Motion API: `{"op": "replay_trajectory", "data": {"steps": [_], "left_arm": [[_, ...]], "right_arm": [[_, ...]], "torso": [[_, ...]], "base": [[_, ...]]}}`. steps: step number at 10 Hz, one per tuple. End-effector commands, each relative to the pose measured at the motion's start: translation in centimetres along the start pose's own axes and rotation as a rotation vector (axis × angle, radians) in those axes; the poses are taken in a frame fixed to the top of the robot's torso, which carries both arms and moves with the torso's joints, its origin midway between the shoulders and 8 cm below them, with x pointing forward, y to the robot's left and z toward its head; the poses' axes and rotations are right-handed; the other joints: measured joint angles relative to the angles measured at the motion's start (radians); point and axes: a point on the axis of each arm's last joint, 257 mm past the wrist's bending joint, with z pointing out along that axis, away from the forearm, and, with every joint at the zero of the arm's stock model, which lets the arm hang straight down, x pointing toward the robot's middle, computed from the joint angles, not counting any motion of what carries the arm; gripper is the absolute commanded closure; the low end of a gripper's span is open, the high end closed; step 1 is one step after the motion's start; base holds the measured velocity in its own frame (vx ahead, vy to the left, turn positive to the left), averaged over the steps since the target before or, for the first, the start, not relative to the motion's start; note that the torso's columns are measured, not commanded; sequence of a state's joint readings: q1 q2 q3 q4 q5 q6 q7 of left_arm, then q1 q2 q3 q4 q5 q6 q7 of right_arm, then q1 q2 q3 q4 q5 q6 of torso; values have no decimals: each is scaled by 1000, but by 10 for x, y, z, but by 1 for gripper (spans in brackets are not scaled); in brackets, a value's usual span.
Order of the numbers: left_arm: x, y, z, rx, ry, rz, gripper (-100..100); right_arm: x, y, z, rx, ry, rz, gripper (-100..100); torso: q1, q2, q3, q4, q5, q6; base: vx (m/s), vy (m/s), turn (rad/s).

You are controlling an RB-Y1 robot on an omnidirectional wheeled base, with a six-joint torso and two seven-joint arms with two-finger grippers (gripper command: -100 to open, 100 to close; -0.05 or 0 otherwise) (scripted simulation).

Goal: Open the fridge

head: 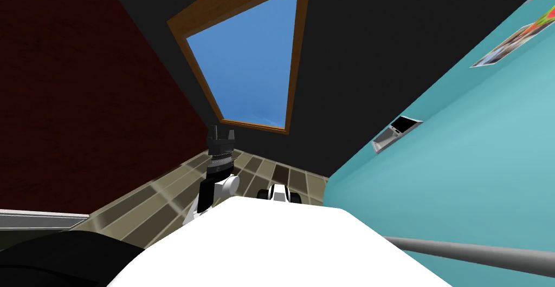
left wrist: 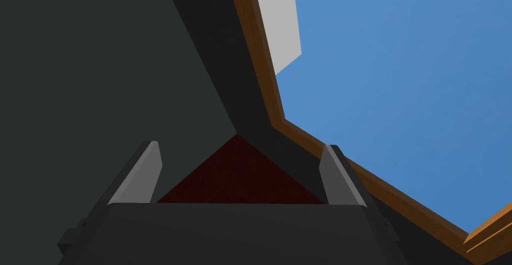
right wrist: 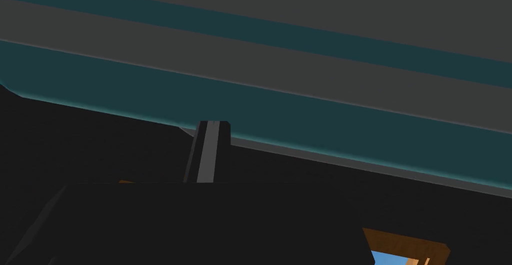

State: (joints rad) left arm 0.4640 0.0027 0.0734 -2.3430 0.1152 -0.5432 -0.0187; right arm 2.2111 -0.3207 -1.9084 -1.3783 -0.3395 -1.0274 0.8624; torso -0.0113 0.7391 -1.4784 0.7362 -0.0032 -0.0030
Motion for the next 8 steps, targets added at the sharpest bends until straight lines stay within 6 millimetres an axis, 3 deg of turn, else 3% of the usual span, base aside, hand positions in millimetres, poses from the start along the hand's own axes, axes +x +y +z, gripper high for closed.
{"op": "replay_trajectory", "data": {"steps": [1,4,5,6,7,8], "left_arm": [[0,0,0,0,0,0,0],[0,0,0,0,0,0,0],[0,0,0,0,0,0,0],[0,0,0,0,0,0,0],[0,0,0,0,0,0,0],[0,0,0,0,0,0,0]], "right_arm": [[14,3,-13,34,7,36,-100],[39,12,-29,66,37,90,-100],[47,22,-29,51,54,105,-100],[44,38,-19,-3,47,103,-100],[44,38,-19,-3,47,103,-100],[48,51,-17,-28,48,115,-100]], "torso": [[-3,3,5,3,-3,2],[4,-2,2,2,-1,3],[10,-3,1,1,3,3],[15,-4,0,1,5,3],[18,-7,-1,0,6,3],[15,-5,-1,0,5,3]], "base": [[16,15,-14],[21,2,-16],[68,18,-72],[125,71,-96],[125,65,-50],[113,48,-68]]}}
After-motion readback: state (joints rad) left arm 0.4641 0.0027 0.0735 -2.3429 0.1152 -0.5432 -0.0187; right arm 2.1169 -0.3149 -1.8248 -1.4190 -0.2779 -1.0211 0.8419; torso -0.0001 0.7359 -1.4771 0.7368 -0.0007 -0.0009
